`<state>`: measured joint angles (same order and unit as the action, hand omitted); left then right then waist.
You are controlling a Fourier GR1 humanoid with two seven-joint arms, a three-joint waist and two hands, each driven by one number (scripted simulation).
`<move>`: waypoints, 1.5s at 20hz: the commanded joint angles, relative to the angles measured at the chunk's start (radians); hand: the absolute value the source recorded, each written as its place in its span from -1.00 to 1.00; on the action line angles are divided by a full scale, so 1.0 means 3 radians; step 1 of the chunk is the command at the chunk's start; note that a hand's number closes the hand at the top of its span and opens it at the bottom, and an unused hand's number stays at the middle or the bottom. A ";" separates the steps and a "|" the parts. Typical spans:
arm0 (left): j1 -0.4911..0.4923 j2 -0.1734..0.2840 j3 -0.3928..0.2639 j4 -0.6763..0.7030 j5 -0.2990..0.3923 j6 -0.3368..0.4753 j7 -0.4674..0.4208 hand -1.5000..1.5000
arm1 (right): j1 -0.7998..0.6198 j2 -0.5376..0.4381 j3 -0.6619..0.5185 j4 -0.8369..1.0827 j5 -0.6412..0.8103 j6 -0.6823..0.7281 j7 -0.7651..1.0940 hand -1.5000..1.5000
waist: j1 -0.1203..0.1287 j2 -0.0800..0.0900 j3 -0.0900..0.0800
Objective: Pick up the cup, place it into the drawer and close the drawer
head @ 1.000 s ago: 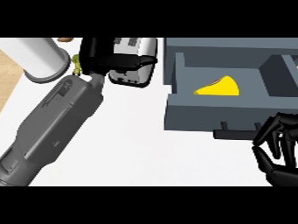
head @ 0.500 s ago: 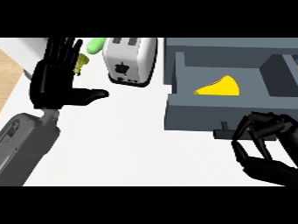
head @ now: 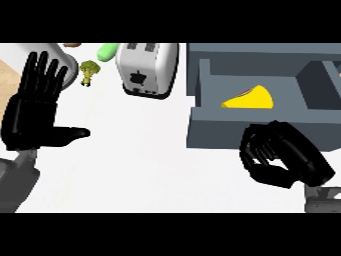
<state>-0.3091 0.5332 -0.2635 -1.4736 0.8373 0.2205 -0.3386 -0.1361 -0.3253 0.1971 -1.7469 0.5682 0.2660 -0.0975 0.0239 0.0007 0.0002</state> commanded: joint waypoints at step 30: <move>0.0747 0.0014 0.0865 -0.0077 -0.0036 -0.1155 0.0071 -1.00 | -0.2531 0.0050 -0.0786 0.4799 0.0692 -0.0723 -0.1581 -1.00 | 0.0121 0.0067 0.0008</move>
<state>-0.0816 0.5321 -0.0215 -1.4751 0.8117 -0.1187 -0.3349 -0.8194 -0.2540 0.0067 -0.4495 0.7748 0.0541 -0.5743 0.0422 -0.0044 -0.0051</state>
